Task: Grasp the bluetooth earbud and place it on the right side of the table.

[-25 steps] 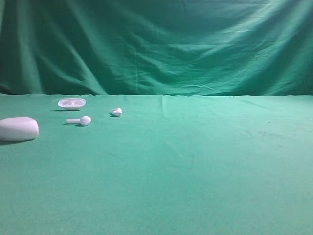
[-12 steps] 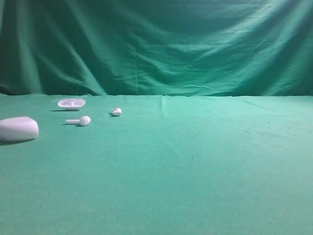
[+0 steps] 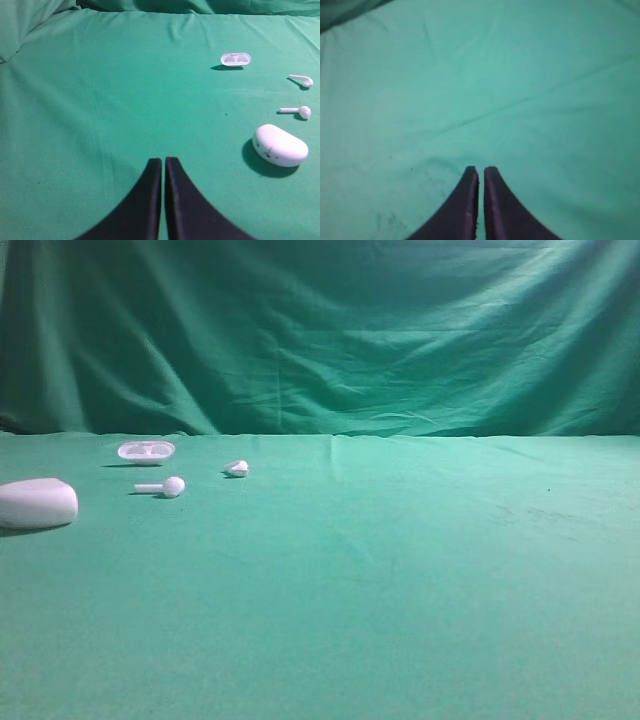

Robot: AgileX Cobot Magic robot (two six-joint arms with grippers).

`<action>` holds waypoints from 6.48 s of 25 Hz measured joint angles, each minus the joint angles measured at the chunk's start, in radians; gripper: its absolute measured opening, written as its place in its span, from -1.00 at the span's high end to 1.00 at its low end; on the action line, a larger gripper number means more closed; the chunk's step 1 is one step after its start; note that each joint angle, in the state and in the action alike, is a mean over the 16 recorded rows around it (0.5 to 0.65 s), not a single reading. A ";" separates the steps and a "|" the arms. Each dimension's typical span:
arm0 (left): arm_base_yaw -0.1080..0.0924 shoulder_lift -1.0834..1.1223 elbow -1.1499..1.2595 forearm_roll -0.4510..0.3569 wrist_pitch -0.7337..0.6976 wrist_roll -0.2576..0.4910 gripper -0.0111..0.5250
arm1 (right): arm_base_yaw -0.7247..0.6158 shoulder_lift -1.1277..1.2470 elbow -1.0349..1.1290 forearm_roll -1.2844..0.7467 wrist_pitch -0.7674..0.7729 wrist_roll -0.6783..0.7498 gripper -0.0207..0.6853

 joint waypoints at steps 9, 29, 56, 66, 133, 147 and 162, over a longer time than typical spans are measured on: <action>0.000 0.000 0.000 0.000 0.000 0.000 0.96 | 0.269 0.442 -0.410 -0.055 0.241 -0.145 0.94; 0.000 0.000 0.000 0.000 0.000 0.000 0.96 | 0.589 1.167 -1.240 -0.141 0.339 -0.196 -0.05; 0.000 0.000 0.000 0.000 0.000 0.000 0.96 | 0.599 1.339 -1.409 -0.145 0.434 -0.069 -0.06; 0.000 0.000 0.000 0.000 0.000 0.000 0.96 | 0.599 1.334 -1.424 -0.140 0.480 -0.061 0.57; 0.000 0.000 0.000 0.000 0.000 0.000 0.96 | 0.146 0.372 -0.313 -0.226 0.274 0.170 0.09; 0.000 0.000 0.000 0.000 0.000 0.000 0.96 | 0.146 -0.109 -0.291 -0.043 0.569 0.005 0.94; 0.000 0.000 0.000 0.000 0.000 0.000 0.96 | 0.146 -0.593 -0.085 0.129 0.564 -0.114 0.94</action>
